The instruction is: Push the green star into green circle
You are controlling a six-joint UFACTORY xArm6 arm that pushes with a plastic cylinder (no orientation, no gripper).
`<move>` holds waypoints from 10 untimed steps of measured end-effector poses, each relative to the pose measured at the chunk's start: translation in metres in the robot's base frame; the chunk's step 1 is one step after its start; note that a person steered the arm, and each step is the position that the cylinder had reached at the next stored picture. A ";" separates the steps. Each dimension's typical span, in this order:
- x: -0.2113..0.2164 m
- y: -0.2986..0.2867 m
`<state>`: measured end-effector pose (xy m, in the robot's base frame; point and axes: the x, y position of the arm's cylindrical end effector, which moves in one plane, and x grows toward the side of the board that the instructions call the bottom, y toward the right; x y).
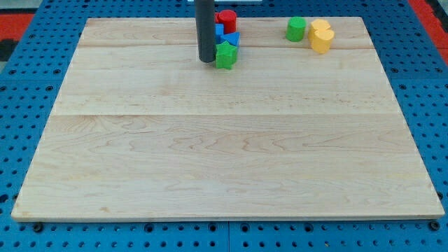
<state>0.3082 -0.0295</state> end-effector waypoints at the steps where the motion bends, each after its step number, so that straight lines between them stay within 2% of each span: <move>1: 0.013 0.004; 3: 0.014 0.097; 4: 0.015 0.104; 5: 0.042 0.053; 8: -0.022 0.111; 10: -0.028 0.062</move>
<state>0.2805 0.0330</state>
